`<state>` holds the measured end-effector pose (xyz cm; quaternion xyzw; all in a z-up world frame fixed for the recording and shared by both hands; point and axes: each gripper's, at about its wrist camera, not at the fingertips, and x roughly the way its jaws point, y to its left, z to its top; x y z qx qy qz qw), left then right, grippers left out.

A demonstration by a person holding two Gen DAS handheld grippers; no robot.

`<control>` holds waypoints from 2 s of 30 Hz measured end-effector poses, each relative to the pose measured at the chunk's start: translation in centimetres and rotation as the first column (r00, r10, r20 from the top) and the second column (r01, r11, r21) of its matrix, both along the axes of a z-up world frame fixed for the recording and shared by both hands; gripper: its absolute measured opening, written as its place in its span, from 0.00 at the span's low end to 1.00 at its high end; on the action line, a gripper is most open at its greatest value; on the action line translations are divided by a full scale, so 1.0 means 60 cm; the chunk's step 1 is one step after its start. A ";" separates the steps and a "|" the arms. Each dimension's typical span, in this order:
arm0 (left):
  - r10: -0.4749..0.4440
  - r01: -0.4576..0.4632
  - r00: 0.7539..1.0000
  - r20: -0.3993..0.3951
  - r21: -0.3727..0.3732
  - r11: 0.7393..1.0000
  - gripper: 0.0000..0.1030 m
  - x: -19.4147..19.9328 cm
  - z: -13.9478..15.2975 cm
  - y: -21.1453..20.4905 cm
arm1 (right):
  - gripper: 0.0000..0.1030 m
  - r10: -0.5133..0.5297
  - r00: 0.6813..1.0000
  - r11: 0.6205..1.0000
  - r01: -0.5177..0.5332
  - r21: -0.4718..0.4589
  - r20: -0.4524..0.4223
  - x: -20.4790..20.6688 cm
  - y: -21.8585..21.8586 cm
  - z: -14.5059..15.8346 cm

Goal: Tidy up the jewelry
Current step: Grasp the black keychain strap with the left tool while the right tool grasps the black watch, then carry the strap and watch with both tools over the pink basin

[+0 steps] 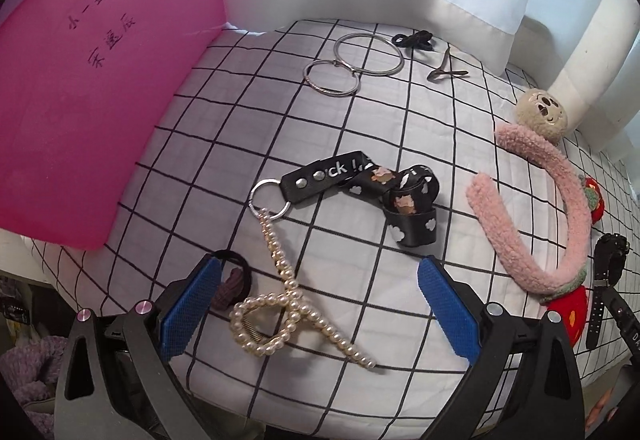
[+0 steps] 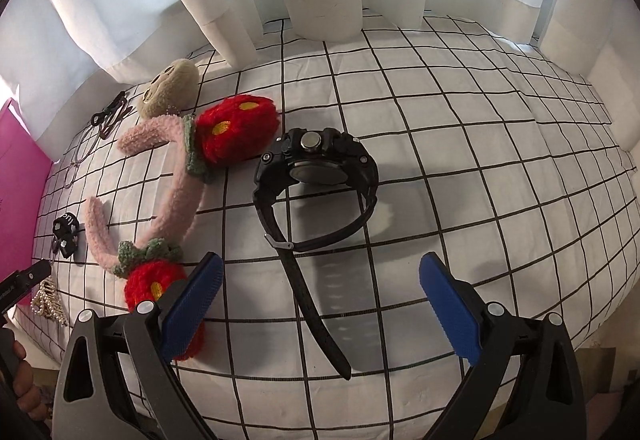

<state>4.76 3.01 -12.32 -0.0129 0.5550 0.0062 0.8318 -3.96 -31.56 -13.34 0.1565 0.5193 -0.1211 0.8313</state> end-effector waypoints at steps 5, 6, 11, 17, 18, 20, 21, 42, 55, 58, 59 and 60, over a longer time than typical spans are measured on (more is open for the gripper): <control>-0.026 0.026 1.000 0.010 0.005 1.000 0.94 0.025 -0.009 -0.031 | 0.91 -0.018 1.000 1.000 0.018 0.003 -0.001 0.016 -0.010 -0.015; -0.030 0.030 0.999 0.011 0.007 1.000 0.94 0.028 -0.011 -0.035 | 0.91 -0.020 1.000 1.000 0.020 -0.001 -0.001 0.018 -0.012 -0.017; -0.053 0.053 0.998 0.015 0.032 0.998 0.94 0.043 -0.021 -0.050 | 0.91 -0.022 1.000 0.999 0.022 -0.028 -0.010 0.031 -0.019 -0.027; -0.063 0.063 0.998 0.011 0.050 0.997 0.94 0.060 -0.036 -0.067 | 0.91 -0.036 0.999 0.999 0.036 -0.027 -0.023 0.048 -0.030 -0.043; -0.066 0.066 0.998 0.010 0.052 0.996 0.94 0.062 -0.039 -0.070 | 0.91 -0.035 0.999 0.999 0.034 -0.030 -0.023 0.050 -0.030 -0.045; -0.071 0.070 0.997 0.003 0.056 0.996 0.94 0.066 -0.046 -0.074 | 0.91 -0.030 0.999 0.998 0.029 -0.047 -0.020 0.053 -0.029 -0.048; -0.072 0.072 0.997 -0.002 0.059 0.996 0.94 0.067 -0.051 -0.076 | 0.91 -0.027 0.999 0.998 0.026 -0.058 -0.019 0.054 -0.028 -0.049; -0.121 0.120 0.985 0.126 0.013 0.993 0.25 0.037 -0.041 -0.088 | 0.63 0.066 0.997 0.989 -0.059 -0.139 0.044 0.045 0.016 -0.045; -0.078 0.088 0.983 0.165 -0.057 0.995 0.10 0.023 0.003 -0.078 | 0.63 0.112 0.989 0.993 -0.108 -0.055 0.093 0.038 -0.012 -0.023; -0.052 0.065 0.982 0.183 -0.069 0.995 0.10 0.013 0.033 -0.079 | 0.63 0.149 0.982 0.988 -0.143 -0.057 0.120 0.040 -0.013 0.003; -0.043 0.057 0.980 0.192 -0.070 0.996 0.10 0.009 0.044 -0.081 | 0.63 0.162 0.978 0.986 -0.156 -0.058 0.129 0.041 -0.015 0.013; -0.036 0.051 0.979 0.203 -0.071 0.996 0.11 0.005 0.056 -0.083 | 0.63 0.177 0.975 0.984 -0.171 -0.058 0.137 0.044 -0.016 0.025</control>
